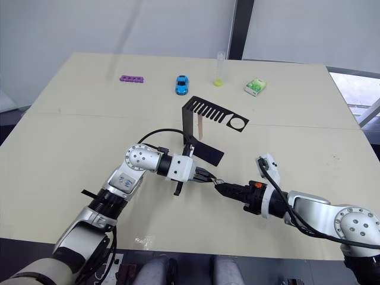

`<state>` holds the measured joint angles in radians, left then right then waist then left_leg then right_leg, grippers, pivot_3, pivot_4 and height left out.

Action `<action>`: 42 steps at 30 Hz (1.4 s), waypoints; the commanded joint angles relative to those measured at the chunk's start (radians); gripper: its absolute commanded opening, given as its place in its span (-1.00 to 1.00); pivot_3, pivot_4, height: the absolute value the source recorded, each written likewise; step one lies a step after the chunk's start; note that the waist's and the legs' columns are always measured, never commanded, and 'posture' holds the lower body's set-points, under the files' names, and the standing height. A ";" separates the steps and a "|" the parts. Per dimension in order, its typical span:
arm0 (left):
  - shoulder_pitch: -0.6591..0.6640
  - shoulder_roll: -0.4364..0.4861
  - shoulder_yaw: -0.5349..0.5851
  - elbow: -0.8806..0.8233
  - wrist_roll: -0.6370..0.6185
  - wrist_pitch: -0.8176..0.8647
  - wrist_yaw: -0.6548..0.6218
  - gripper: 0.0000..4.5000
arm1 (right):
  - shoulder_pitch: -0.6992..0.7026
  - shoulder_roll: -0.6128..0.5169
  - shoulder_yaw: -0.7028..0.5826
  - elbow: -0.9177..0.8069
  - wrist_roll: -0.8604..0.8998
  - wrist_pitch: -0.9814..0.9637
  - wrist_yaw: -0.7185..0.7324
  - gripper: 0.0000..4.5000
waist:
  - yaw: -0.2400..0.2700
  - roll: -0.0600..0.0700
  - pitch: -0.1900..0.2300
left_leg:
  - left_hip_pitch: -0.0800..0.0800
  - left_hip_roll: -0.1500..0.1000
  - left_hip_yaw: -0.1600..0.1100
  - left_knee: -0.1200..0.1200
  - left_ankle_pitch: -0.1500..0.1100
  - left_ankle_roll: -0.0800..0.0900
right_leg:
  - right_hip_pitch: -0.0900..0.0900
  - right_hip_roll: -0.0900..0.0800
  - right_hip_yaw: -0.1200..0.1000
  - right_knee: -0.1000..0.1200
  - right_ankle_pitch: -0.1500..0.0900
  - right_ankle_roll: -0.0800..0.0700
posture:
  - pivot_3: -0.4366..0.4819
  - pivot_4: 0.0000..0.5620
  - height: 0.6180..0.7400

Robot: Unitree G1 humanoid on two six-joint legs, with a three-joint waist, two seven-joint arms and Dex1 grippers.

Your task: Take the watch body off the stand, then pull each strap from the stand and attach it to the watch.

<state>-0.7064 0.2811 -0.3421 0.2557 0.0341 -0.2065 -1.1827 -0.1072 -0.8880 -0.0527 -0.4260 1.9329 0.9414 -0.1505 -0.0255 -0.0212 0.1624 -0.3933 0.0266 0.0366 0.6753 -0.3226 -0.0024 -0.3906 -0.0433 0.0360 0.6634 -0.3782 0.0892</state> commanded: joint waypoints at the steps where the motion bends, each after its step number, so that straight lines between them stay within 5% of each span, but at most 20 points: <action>1: -0.037 -0.067 -0.040 -0.050 -0.038 -0.029 0.010 -1.00 | -0.006 0.018 0.021 -0.063 0.039 0.008 0.056 -0.33 | 0.000 0.000 0.000 | 0.000 0.000 0.000 0.000 0.000 0.000 | 0.000 0.000 0.000 0.000 0.000 0.000 | -0.05 -0.47 1.00; 42: -0.046 -0.077 -0.043 -0.045 -0.037 -0.023 0.010 -1.00 | -0.028 0.017 0.036 -0.072 0.039 0.015 0.060 -0.33 | 0.000 0.000 0.000 | 0.000 0.000 0.000 0.000 0.000 0.000 | 0.000 0.000 0.000 0.000 0.000 0.000 | -0.05 -0.47 1.00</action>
<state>-0.7101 0.2776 -0.3419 0.2560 0.0342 -0.2061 -1.1842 -0.1198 -0.8971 -0.0476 -0.4264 1.9326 0.9566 -0.1445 -0.0253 -0.0212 0.1624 -0.3933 0.0266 0.0365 0.6754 -0.3226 -0.0024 -0.3906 -0.0433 0.0360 0.6634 -0.3782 0.0892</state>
